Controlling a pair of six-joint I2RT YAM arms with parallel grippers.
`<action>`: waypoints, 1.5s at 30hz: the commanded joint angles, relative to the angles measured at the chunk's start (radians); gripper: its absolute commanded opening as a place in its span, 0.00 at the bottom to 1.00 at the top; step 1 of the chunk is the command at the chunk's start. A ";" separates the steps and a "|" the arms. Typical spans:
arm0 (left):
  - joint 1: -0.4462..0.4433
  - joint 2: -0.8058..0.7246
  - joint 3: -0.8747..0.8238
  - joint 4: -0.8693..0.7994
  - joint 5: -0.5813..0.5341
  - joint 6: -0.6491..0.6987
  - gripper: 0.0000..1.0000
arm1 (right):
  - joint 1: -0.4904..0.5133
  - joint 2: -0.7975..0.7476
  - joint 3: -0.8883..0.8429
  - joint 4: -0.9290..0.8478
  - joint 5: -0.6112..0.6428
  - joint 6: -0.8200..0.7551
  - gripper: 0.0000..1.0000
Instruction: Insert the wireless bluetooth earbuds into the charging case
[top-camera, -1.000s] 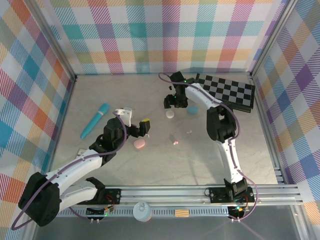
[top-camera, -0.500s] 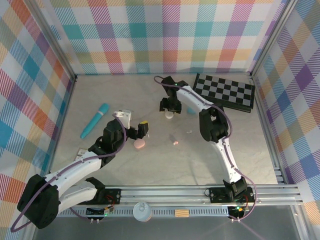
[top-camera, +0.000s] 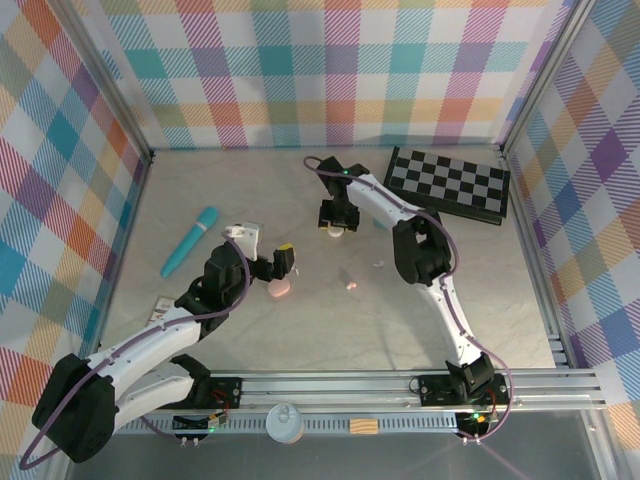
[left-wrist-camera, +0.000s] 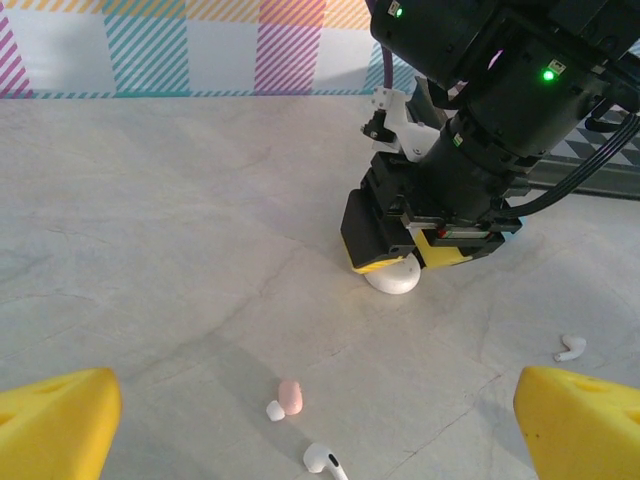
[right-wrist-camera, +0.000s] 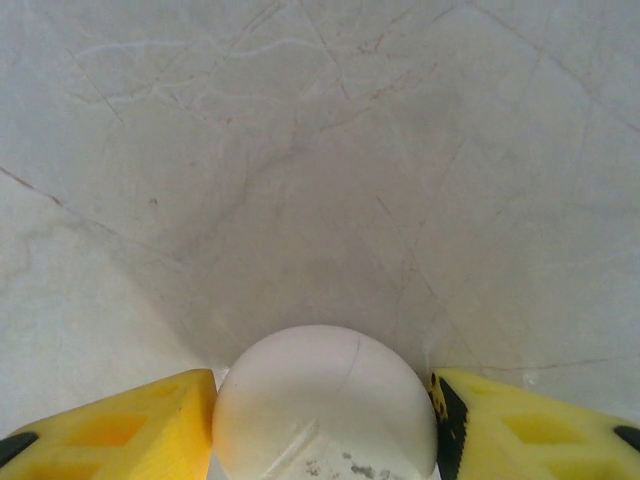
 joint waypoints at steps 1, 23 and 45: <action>0.010 -0.010 -0.010 0.024 -0.004 -0.002 1.00 | -0.002 0.036 0.044 -0.034 0.005 0.024 0.59; -0.038 0.131 0.036 0.186 0.136 -0.008 1.00 | -0.003 -0.231 -0.150 0.120 -0.019 -0.007 0.48; -0.179 0.609 0.257 0.858 0.186 -0.237 0.88 | -0.004 -0.895 -0.790 0.604 -0.139 0.187 0.46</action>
